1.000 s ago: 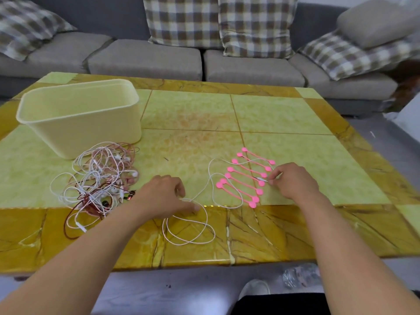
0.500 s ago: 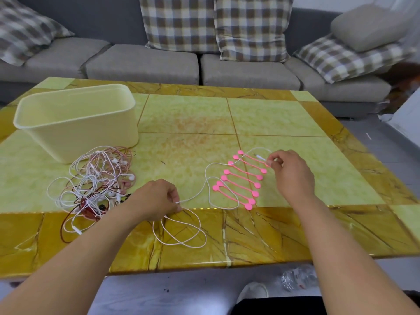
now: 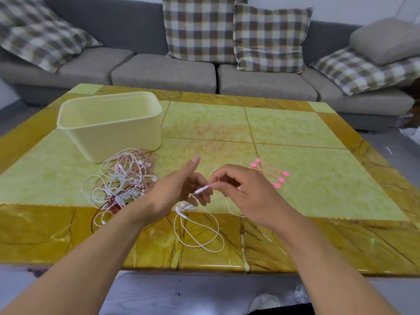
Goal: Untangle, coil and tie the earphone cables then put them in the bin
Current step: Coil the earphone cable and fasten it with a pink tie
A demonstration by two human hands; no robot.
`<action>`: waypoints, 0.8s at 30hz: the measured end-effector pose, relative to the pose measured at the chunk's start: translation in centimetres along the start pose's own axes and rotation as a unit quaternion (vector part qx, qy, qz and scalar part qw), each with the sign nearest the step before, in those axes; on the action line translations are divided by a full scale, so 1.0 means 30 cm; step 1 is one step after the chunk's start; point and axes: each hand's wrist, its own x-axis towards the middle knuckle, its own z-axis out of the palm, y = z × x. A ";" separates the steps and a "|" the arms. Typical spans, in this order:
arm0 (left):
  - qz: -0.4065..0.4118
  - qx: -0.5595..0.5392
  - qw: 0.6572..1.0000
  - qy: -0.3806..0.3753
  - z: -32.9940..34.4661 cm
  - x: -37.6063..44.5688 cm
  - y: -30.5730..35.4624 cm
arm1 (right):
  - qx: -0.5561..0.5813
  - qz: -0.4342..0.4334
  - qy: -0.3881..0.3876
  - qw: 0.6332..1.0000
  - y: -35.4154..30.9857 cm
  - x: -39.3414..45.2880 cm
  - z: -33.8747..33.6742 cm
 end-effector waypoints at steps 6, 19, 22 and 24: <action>-0.016 0.020 0.999 -0.041 0.012 -0.044 -0.012 | 0.023 0.056 -0.018 0.998 0.016 0.015 0.025; -0.017 -0.269 0.959 -0.080 -0.010 -0.132 0.034 | 0.095 0.119 0.168 0.974 0.045 0.021 0.038; -0.011 -0.309 0.946 -0.093 0.015 -0.131 0.053 | 0.078 0.123 0.147 0.978 0.039 0.024 0.068; -0.003 -0.349 0.935 -0.057 0.011 -0.120 0.063 | 0.069 0.132 0.129 0.980 0.036 0.018 0.075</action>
